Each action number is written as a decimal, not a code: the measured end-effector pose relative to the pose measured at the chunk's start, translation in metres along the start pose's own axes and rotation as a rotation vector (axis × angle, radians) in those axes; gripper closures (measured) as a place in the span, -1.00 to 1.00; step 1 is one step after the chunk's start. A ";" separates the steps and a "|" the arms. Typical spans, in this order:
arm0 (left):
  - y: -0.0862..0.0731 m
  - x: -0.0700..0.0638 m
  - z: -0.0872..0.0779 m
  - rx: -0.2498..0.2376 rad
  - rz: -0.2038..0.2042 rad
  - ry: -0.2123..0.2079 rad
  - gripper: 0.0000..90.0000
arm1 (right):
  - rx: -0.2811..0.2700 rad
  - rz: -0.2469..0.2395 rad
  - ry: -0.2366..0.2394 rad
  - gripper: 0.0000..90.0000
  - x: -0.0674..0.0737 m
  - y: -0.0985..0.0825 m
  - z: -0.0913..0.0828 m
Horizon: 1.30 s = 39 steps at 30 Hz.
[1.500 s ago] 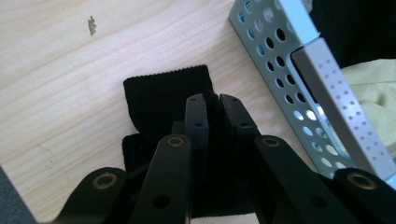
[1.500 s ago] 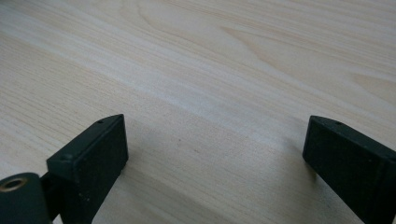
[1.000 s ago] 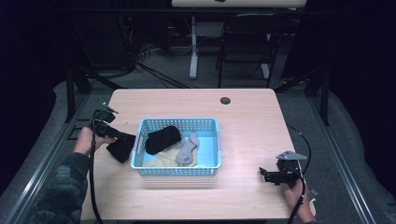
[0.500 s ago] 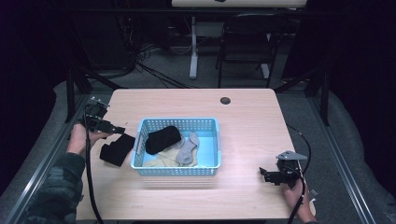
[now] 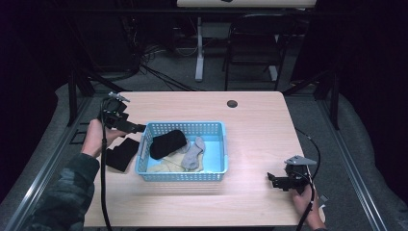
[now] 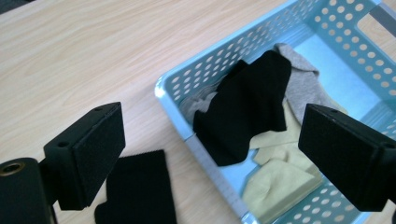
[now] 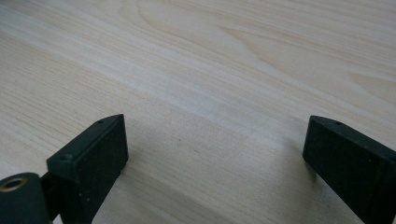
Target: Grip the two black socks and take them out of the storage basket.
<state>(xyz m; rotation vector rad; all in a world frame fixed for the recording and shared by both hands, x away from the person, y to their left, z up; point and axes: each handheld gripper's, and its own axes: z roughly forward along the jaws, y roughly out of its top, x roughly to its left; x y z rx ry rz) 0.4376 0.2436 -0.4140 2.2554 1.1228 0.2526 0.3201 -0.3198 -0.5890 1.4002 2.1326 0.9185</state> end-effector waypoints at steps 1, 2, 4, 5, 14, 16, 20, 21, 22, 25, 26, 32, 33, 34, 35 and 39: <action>0.002 -0.003 0.002 0.003 0.006 0.001 -0.85 | 0.000 0.000 0.000 -0.86 0.000 0.000 0.000; 0.003 -0.007 0.005 0.004 0.009 -0.004 -0.86 | 0.000 0.000 0.000 -0.86 0.000 0.000 0.000; 0.005 -0.013 0.010 0.007 0.019 -0.013 -0.86 | 0.000 0.000 0.000 -0.86 0.000 0.000 0.000; 0.006 -0.016 0.013 0.012 0.024 -0.012 -0.86 | 0.000 0.000 0.000 -0.86 0.000 0.000 0.000; 0.008 -0.033 0.042 0.055 0.029 -0.053 -0.85 | 0.000 0.000 0.000 -0.86 0.000 0.000 0.000; 0.007 -0.040 0.056 0.086 0.042 -0.063 -0.81 | 0.000 0.000 0.000 -0.86 0.000 0.000 0.000; 0.005 -0.049 0.070 0.121 0.055 -0.057 -0.68 | 0.001 -0.001 0.001 -0.86 0.000 0.000 0.000; 0.003 -0.055 0.079 0.148 0.065 -0.047 -0.65 | 0.000 0.000 0.000 -0.86 0.000 0.000 0.000; 0.003 -0.055 0.079 0.148 0.065 -0.047 -0.65 | 0.000 0.000 0.000 -0.86 0.000 0.000 0.000; 0.001 -0.060 0.091 0.181 0.066 -0.053 -0.62 | 0.003 -0.003 0.001 -0.86 0.000 0.000 0.000; 0.000 -0.061 0.095 0.191 0.066 -0.057 -0.59 | 0.000 -0.001 0.002 -0.86 0.000 0.000 0.000; 0.001 -0.067 0.110 0.239 0.057 -0.030 -0.29 | 0.000 -0.001 0.002 -0.86 0.000 0.000 0.000; 0.001 -0.067 0.115 0.261 0.040 -0.019 -0.24 | 0.001 -0.001 0.003 -0.86 0.000 0.000 0.000; 0.001 -0.067 0.115 0.261 0.040 -0.019 -0.13 | 0.001 -0.001 0.003 -0.86 0.000 0.000 0.000; -0.001 -0.066 0.118 0.278 0.035 -0.011 -0.05 | 0.001 -0.002 0.003 -0.86 0.000 0.000 0.000; -0.006 -0.066 0.121 0.299 0.049 -0.013 0.35 | 0.001 -0.002 0.003 -0.86 0.000 0.000 0.000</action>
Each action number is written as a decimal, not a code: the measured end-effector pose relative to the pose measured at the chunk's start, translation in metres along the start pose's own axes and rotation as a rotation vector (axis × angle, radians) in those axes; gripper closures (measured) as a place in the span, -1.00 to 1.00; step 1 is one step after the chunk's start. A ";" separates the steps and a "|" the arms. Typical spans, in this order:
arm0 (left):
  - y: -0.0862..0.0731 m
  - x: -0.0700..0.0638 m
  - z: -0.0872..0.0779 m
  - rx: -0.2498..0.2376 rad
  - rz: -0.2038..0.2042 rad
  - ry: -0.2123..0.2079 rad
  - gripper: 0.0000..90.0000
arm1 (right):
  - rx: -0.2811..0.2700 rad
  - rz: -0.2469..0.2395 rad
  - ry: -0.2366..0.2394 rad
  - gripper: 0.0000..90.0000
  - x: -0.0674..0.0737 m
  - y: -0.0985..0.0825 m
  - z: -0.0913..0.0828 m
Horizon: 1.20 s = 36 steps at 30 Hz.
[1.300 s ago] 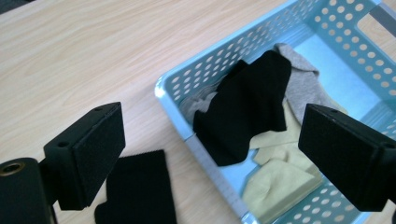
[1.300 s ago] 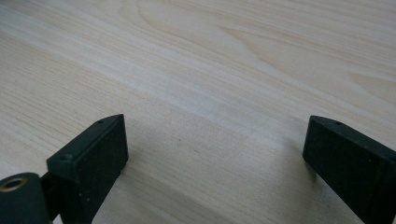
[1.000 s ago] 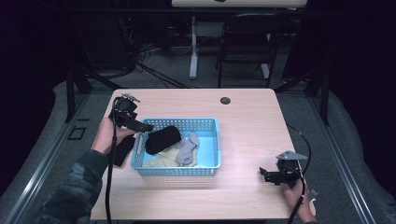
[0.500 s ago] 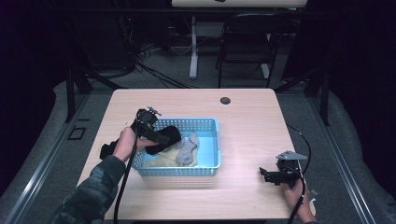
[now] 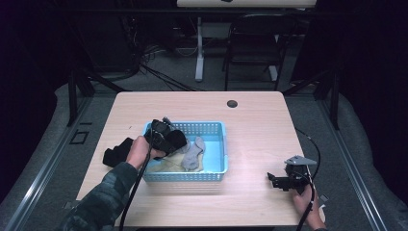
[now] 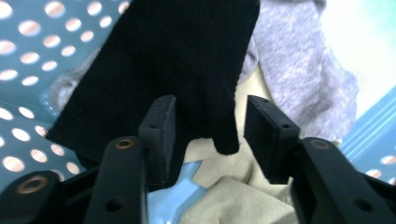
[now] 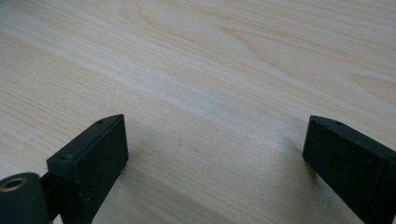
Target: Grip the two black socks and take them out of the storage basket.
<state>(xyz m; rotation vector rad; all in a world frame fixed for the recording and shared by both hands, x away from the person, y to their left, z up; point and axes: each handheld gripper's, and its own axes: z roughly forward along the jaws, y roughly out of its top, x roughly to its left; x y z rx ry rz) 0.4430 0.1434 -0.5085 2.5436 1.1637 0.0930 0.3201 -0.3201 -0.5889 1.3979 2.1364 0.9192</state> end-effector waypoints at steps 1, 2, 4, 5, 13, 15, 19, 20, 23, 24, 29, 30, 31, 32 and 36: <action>-0.002 0.000 0.001 0.005 0.002 -0.004 0.46 | 0.000 0.000 0.000 -0.86 0.000 0.000 0.000; -0.002 0.000 0.001 0.005 0.002 -0.004 0.57 | 0.000 0.000 0.000 -0.86 0.000 0.000 0.000; -0.004 0.003 0.002 0.006 0.004 -0.024 0.76 | 0.000 0.000 0.000 -0.86 0.000 0.000 0.000; -0.005 0.003 0.001 0.004 0.008 -0.023 0.83 | 0.000 0.000 0.000 -0.86 0.000 0.000 0.000; -0.008 0.006 -0.012 -0.033 0.035 -0.030 0.92 | 0.000 0.000 0.000 -0.86 0.000 0.000 0.000; -0.009 0.007 -0.017 -0.043 0.040 -0.031 0.92 | 0.000 0.000 0.000 -0.86 0.000 0.000 0.000; -0.011 0.008 -0.030 -0.071 0.047 -0.028 0.92 | -0.001 0.000 0.000 -0.86 0.000 0.000 0.000; -0.010 0.009 -0.034 -0.076 0.054 -0.026 0.92 | 0.000 0.000 0.000 -0.86 0.000 0.000 0.000; -0.010 0.010 -0.047 -0.102 0.060 -0.023 0.92 | 0.000 0.000 0.000 -0.86 0.000 0.000 0.000; -0.010 0.011 -0.054 -0.111 0.061 -0.022 0.92 | 0.000 0.000 0.000 -0.86 0.000 0.000 0.000; -0.010 0.011 -0.066 -0.126 0.072 -0.014 0.92 | 0.000 0.000 0.000 -0.86 0.000 0.000 0.000; -0.010 0.011 -0.068 -0.128 0.074 -0.014 0.92 | 0.000 0.000 0.000 -0.86 0.000 0.000 0.000; -0.010 0.011 -0.070 -0.129 0.076 -0.013 0.92 | 0.000 0.000 0.000 -0.86 0.000 0.000 0.000; -0.010 0.011 -0.071 -0.134 0.078 -0.012 0.92 | 0.000 0.000 0.000 -0.86 0.000 0.000 0.000; -0.009 0.011 -0.082 -0.152 0.085 -0.011 0.92 | 0.000 0.000 0.000 -0.86 0.000 0.000 0.000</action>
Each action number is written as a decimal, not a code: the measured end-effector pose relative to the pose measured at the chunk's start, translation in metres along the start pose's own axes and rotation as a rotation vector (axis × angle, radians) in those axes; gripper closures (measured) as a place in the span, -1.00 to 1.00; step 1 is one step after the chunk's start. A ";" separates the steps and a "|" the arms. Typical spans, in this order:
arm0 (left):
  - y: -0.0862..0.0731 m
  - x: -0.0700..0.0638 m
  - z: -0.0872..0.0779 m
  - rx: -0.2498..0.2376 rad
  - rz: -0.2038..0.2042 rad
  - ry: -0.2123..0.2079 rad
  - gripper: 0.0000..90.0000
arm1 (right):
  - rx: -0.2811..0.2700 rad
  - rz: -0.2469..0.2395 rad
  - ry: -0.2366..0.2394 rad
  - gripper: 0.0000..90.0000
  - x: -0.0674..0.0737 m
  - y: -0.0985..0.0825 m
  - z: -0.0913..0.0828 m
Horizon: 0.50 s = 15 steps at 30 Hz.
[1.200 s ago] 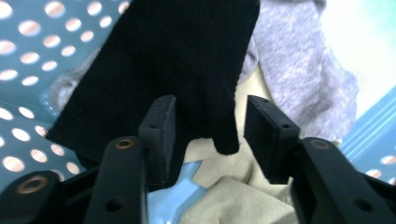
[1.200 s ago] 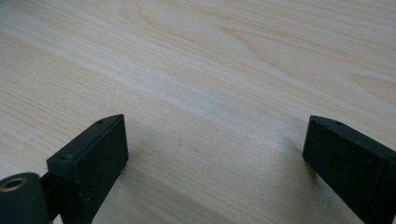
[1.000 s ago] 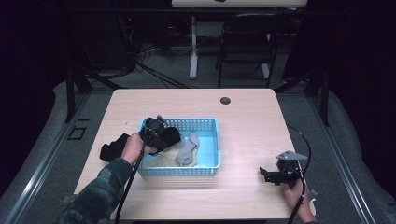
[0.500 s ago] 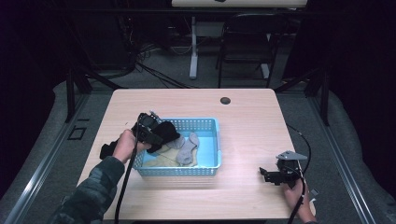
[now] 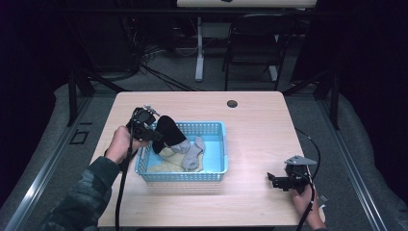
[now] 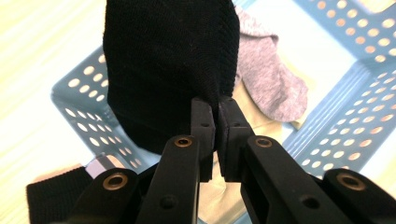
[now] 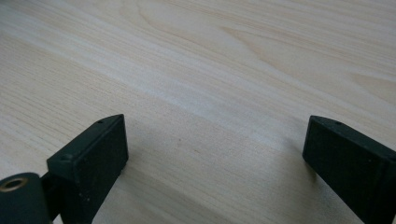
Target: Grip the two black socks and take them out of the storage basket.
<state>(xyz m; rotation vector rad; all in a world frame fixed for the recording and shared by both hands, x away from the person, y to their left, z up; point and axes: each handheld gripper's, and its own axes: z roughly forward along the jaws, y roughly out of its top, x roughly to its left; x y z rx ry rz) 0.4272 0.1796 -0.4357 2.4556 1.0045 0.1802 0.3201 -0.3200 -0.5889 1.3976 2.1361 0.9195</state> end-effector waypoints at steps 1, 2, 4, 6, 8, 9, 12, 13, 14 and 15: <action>0.001 0.000 -0.003 -0.003 0.001 -0.003 0.92 | 0.000 0.000 0.000 -0.86 0.000 0.000 0.000; 0.001 0.000 -0.006 -0.010 0.006 0.002 0.92 | 0.000 0.000 0.000 -0.86 0.000 0.000 0.000; 0.002 0.000 -0.009 -0.017 0.007 0.002 0.92 | 0.000 0.000 0.000 -0.86 0.000 0.000 0.000; 0.003 -0.001 -0.015 -0.021 0.012 0.005 0.92 | 0.000 0.001 0.000 -0.86 0.000 0.000 0.000; 0.005 0.000 -0.020 -0.033 0.013 0.004 0.92 | 0.000 0.000 0.000 -0.86 0.000 0.000 0.000; 0.005 -0.001 -0.022 -0.039 0.014 0.008 0.92 | 0.000 0.000 0.000 -0.86 0.000 0.000 0.000; 0.007 0.000 -0.032 -0.058 0.015 0.012 0.92 | 0.000 0.000 0.000 -0.86 0.000 0.000 0.000; 0.008 0.000 -0.034 -0.060 0.016 0.013 0.92 | 0.000 0.000 0.000 -0.86 0.000 0.000 0.000; 0.009 0.001 -0.038 -0.067 0.017 0.015 0.92 | 0.000 0.000 0.000 -0.86 0.000 0.000 0.000; 0.009 0.000 -0.040 -0.073 0.016 0.016 0.92 | 0.000 0.000 0.000 -0.86 0.000 0.000 0.000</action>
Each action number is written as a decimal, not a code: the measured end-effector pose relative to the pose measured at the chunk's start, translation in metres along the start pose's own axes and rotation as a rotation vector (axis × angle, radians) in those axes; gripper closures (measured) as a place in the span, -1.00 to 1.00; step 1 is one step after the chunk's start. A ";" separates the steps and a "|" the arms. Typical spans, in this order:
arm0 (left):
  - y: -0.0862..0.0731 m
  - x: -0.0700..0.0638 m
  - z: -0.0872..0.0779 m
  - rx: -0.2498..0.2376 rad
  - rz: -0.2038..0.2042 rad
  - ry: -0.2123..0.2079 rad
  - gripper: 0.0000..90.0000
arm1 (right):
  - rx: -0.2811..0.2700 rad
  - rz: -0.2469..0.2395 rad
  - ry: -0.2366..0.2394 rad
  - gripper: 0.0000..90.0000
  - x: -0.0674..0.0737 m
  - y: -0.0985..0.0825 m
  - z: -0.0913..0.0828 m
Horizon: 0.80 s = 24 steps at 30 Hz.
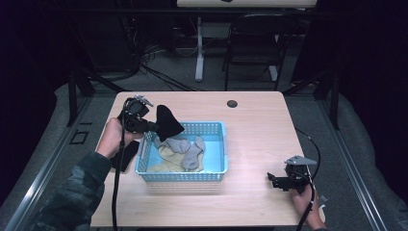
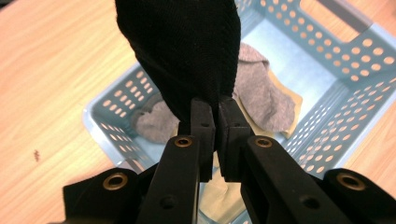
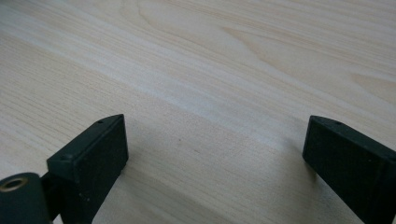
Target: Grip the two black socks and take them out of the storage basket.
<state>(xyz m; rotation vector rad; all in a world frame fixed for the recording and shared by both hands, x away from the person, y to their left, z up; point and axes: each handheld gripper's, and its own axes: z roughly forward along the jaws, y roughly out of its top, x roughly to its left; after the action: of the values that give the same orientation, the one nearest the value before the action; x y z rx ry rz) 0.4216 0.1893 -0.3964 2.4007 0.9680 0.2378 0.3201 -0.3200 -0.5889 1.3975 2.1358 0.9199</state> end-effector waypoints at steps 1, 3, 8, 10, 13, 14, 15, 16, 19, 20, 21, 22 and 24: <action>0.001 0.000 -0.003 -0.002 0.004 0.001 0.92 | 0.000 0.000 0.000 -0.86 0.000 0.000 0.000; 0.003 0.000 -0.009 -0.014 0.005 0.011 0.92 | 0.000 0.000 0.000 -0.86 0.000 0.000 0.000; 0.006 0.002 -0.025 -0.044 0.005 0.030 0.92 | 0.001 0.000 0.000 -0.86 0.000 0.000 0.000; 0.007 0.003 -0.031 -0.053 0.002 0.038 0.92 | 0.000 0.000 0.000 -0.86 0.000 0.000 0.000; 0.008 0.006 -0.042 -0.070 0.000 0.054 0.92 | 0.001 0.001 0.000 -0.86 0.000 0.000 0.000; 0.008 0.008 -0.045 -0.078 -0.003 0.060 0.92 | 0.001 0.001 0.000 -0.86 0.000 0.000 0.000; 0.008 0.009 -0.049 -0.083 -0.008 0.065 0.92 | -0.003 0.005 -0.001 -0.86 0.000 0.000 0.000; 0.007 0.011 -0.052 -0.089 -0.011 0.070 0.92 | -0.003 0.005 -0.001 -0.86 0.000 0.000 0.000; 0.005 0.016 -0.060 -0.098 -0.019 0.084 0.92 | 0.001 0.001 0.000 -0.86 0.000 0.000 0.000; 0.003 0.018 -0.062 -0.101 -0.023 0.091 0.92 | -0.003 0.005 -0.001 -0.86 0.000 0.000 0.000; 0.002 0.020 -0.064 -0.102 -0.028 0.097 0.92 | -0.003 0.005 -0.001 -0.86 0.000 0.000 0.000; 0.000 0.022 -0.066 -0.100 -0.033 0.102 0.92 | -0.003 0.005 -0.002 -0.86 0.000 0.000 0.000; -0.004 0.027 -0.069 -0.106 -0.048 0.114 0.92 | -0.003 0.005 -0.001 -0.86 0.000 0.000 0.000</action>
<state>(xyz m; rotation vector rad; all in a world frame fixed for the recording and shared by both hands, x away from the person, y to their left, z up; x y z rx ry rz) 0.4147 0.2382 -0.3413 2.2851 1.0363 0.4019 0.3199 -0.3196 -0.5892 1.4017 2.1298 0.9235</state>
